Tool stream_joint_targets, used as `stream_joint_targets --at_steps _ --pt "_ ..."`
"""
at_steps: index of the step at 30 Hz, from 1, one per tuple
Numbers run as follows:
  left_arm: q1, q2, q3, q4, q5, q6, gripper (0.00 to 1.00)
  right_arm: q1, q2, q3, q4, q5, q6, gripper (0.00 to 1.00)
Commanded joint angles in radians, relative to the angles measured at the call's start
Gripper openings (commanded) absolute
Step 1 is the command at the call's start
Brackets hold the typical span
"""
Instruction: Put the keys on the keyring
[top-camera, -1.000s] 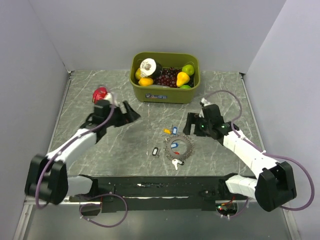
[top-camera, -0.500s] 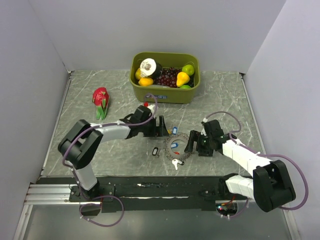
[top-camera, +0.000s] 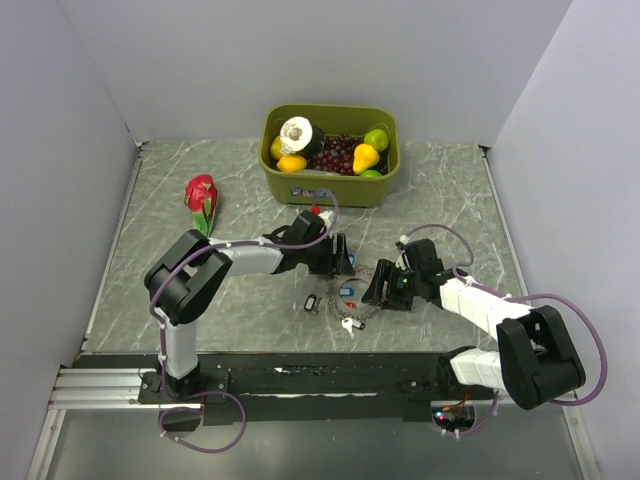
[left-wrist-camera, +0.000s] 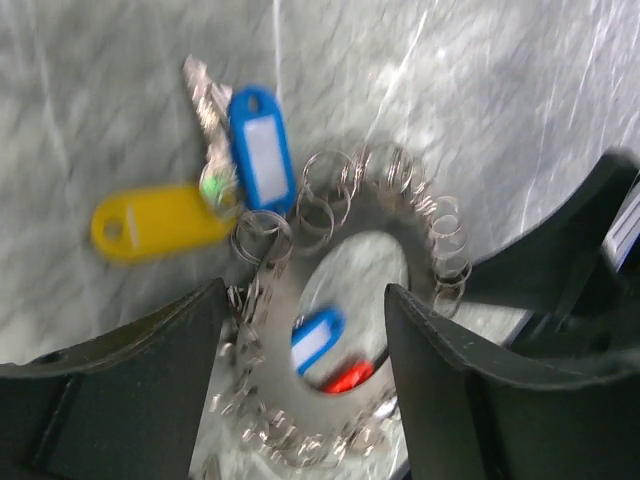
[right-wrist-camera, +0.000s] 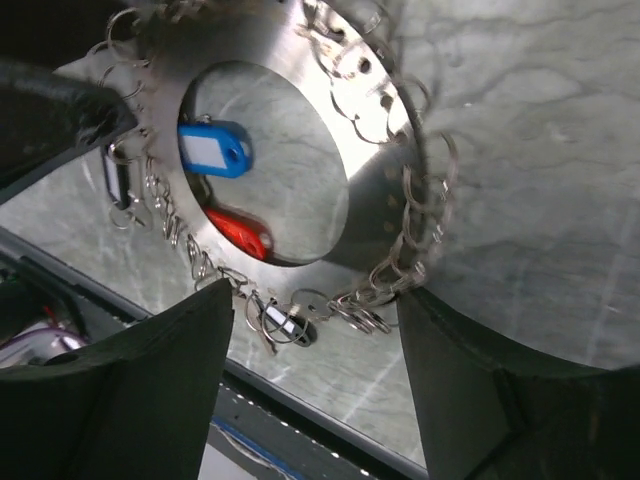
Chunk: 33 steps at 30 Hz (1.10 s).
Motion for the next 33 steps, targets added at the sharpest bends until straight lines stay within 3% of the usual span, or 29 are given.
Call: stream_joint_targets --at_steps 1,5,11,16,23,28,33 --pt "-0.004 0.069 0.123 -0.009 0.051 0.008 0.69 0.021 -0.003 -0.019 0.079 -0.051 0.045 0.72" --pt "-0.006 0.129 0.244 -0.039 0.096 0.014 0.68 0.035 -0.014 0.001 0.050 -0.031 0.046 0.72" --pt "-0.004 0.091 0.366 -0.222 -0.063 0.098 0.77 0.034 -0.114 0.031 -0.057 0.073 0.011 0.74" --pt "0.008 -0.065 0.219 -0.196 -0.131 0.112 0.79 0.035 -0.189 0.056 -0.105 0.131 -0.013 0.74" --pt "0.086 -0.269 -0.076 -0.057 -0.039 0.063 0.76 0.098 -0.169 0.185 -0.188 0.273 -0.088 0.74" --pt "0.099 -0.303 -0.148 -0.024 0.011 0.106 0.74 0.137 -0.101 0.225 -0.167 0.274 -0.101 0.74" --pt "0.097 -0.267 -0.171 0.028 0.021 0.114 0.65 0.140 -0.072 0.231 -0.137 0.253 -0.087 0.74"
